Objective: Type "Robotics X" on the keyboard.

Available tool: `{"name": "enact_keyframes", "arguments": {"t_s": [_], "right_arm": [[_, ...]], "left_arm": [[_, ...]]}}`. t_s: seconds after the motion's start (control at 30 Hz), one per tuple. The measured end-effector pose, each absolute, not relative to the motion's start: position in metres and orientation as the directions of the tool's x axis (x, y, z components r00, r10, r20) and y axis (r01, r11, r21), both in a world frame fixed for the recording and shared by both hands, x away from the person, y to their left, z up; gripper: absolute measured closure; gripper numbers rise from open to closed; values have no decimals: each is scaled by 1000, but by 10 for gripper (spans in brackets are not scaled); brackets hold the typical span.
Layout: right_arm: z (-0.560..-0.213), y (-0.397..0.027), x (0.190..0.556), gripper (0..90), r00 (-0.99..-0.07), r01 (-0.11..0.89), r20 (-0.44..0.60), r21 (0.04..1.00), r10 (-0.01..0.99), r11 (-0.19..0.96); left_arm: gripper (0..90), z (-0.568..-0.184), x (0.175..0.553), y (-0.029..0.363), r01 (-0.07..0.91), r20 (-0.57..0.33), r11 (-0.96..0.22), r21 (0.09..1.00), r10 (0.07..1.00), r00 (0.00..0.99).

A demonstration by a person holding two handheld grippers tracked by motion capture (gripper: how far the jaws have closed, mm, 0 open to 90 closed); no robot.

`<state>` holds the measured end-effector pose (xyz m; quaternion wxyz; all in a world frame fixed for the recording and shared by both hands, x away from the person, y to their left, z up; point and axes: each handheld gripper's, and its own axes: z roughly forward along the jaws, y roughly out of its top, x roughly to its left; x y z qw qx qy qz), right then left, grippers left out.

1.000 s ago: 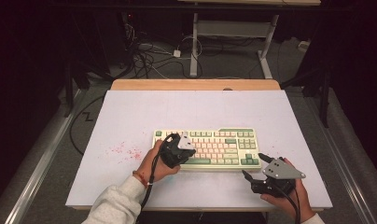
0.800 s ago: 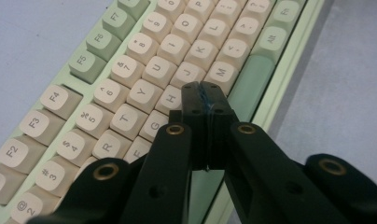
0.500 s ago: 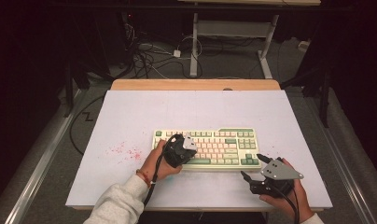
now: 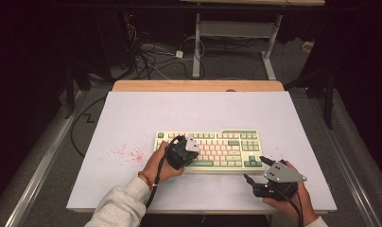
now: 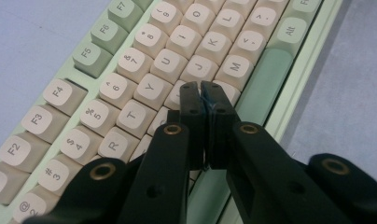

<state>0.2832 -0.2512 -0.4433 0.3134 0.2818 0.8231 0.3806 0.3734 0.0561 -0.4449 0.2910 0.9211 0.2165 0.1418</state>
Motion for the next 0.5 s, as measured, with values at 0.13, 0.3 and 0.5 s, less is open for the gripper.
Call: {"name": "enact_keyframes", "arguments": {"t_s": [0.13,0.3,0.5], "right_arm": [[-444,-250,283,232,-646,228,-302,800,701,555],[-443,-251,283,233,-646,223,-303,803,701,553],[-443,-252,283,233,-645,224,-302,804,702,551]], "left_arm": [[872,-447,374,56,312,137,-748,586,471,871],[863,-444,372,58,303,151,-738,603,479,865],[842,-440,370,60,283,170,-732,620,477,863]]}}
